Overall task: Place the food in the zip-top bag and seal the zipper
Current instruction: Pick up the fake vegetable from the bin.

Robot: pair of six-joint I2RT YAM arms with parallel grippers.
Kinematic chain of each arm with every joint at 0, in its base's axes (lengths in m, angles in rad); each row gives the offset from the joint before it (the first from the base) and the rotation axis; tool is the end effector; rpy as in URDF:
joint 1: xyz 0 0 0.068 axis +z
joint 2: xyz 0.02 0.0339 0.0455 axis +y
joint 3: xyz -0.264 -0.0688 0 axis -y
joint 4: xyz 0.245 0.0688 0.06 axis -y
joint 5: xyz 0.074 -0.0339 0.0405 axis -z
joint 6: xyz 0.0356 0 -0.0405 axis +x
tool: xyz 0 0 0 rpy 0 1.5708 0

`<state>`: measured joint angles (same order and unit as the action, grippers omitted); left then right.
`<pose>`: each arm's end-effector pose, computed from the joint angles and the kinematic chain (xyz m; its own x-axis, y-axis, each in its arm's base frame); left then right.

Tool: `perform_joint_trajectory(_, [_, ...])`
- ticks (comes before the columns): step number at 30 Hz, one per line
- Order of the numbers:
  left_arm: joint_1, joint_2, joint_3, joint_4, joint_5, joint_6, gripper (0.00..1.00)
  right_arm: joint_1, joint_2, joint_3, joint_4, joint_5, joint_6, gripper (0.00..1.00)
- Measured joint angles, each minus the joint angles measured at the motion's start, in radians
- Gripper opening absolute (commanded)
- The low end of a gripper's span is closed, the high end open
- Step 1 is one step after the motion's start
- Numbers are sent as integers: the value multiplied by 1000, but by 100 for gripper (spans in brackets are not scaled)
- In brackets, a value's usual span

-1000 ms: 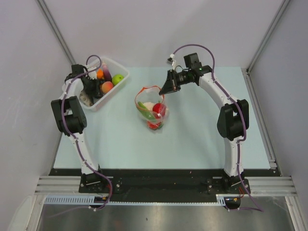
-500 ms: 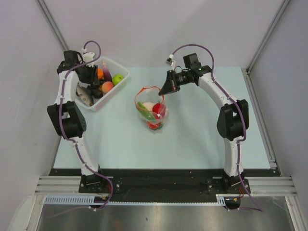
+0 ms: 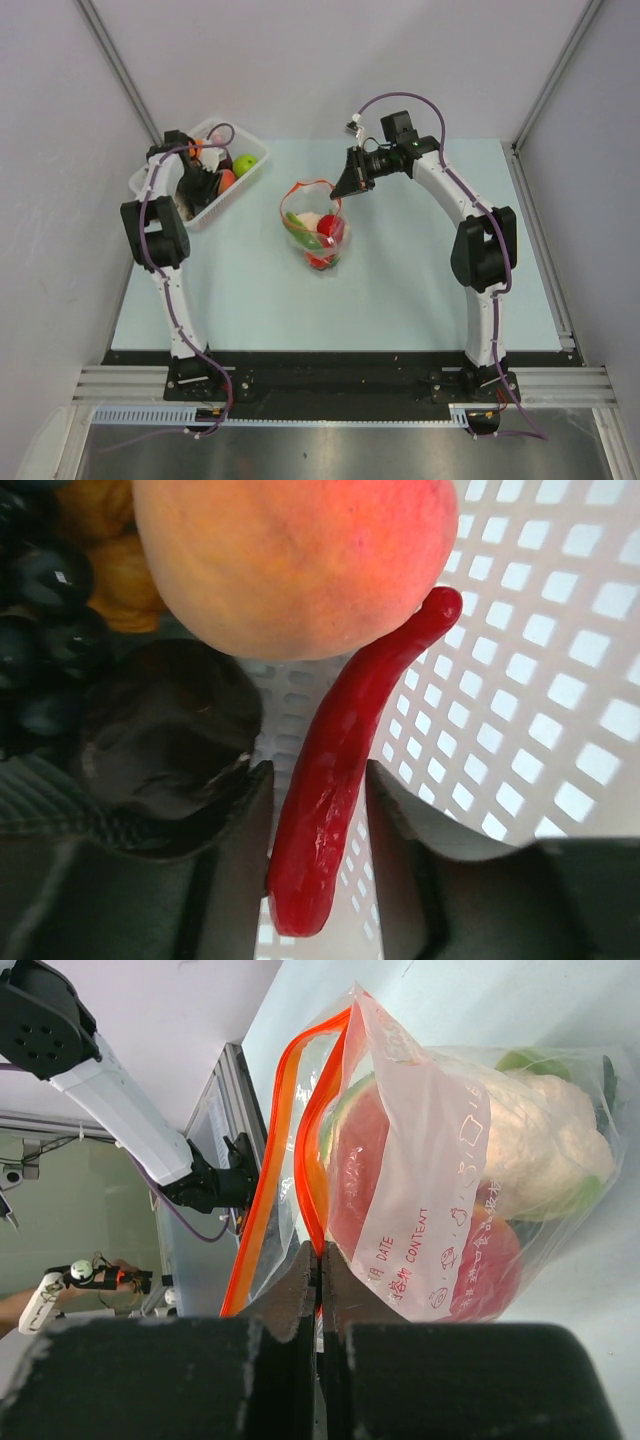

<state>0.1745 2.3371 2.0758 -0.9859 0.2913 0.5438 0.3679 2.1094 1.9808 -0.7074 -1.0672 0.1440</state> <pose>0.4840 0.0749 0.1959 -0.8385 0.3554 -0.4130 0.4177 0.9060 -0.0685 0.4247 0.1971 0.3006 -0.7887 -0.2298 -0.5702 -0.6147 0.2749 0.7393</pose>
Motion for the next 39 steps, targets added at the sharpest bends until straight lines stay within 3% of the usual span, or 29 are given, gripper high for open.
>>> perform_joint_trajectory(3, [-1,16,0,-8,-6,16,51,-1,0,0,0,0,0,0])
perform_joint_trajectory(9, [-4,51,0,14,-34,32,43,-2,11,11,-6,0,1,0])
perform_joint_trajectory(13, [-4,49,-2,20,-45,37,21,-2,19,22,-16,0,1,0])
perform_joint_trajectory(20, [-7,-21,-92,45,-37,58,1,-2,23,29,-21,0,0,0])
perform_joint_trajectory(32, [-9,-262,-23,30,21,46,2,-3,23,30,-29,0,-14,0])
perform_joint_trajectory(36, [-29,-368,-20,55,187,36,5,-3,24,30,-31,-5,-23,0])
perform_joint_trajectory(39, [-73,-482,-114,173,375,-7,3,-3,24,30,-37,-13,-31,0])
